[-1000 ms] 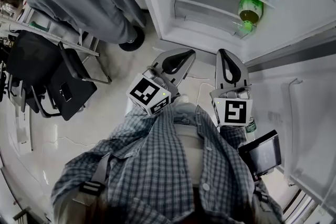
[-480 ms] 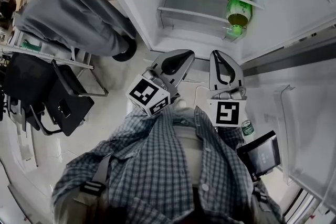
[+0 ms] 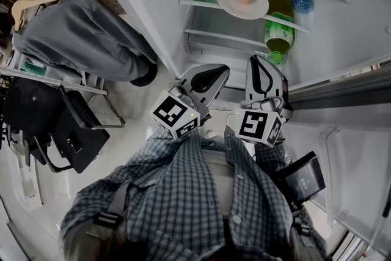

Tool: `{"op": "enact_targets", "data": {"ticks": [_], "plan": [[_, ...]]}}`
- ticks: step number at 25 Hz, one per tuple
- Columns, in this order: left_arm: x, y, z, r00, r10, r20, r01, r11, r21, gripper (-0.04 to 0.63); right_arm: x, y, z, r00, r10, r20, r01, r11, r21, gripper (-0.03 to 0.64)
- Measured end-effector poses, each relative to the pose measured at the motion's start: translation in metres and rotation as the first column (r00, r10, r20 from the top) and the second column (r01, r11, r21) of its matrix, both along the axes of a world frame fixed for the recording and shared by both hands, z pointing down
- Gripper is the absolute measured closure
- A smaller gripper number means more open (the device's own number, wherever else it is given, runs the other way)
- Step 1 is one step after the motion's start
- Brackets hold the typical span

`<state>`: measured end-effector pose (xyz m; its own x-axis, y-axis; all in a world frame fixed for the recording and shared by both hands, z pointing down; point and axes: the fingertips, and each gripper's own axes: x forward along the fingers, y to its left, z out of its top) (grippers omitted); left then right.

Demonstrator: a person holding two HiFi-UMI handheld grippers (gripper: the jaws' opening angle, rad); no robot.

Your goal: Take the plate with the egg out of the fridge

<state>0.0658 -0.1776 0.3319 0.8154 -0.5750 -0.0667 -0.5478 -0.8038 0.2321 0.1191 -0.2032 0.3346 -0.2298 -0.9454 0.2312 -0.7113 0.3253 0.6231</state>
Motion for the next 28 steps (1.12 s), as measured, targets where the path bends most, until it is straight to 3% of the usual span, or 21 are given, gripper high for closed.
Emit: {"op": "enact_targets", "data": {"ticks": [7,12,21,28], "plan": [[-0.009,-0.018,0.003,1.0,-0.008,-0.013,0.008,1.0,-0.011,0.588,-0.004,-0.051,0.0,0.988,-0.008,-0.156,0.008,1.0,0.001,0.606],[-0.018,-0.027,0.003,1.0,-0.018,-0.009,0.018,1.0,-0.002,0.588,-0.004,-0.077,0.001,0.966,-0.007,-0.258,0.012,1.0,0.015,0.551],[-0.033,-0.037,0.002,0.999,-0.035,-0.028,0.034,0.999,-0.014,0.588,-0.016,-0.109,0.01,0.857,-0.006,-0.515,0.035,0.998,0.047,0.528],[-0.041,-0.045,-0.001,0.997,-0.048,-0.063,0.046,0.998,-0.034,0.588,-0.009,-0.119,0.016,0.779,0.008,-0.627,0.021,0.999,0.038,0.529]]}}
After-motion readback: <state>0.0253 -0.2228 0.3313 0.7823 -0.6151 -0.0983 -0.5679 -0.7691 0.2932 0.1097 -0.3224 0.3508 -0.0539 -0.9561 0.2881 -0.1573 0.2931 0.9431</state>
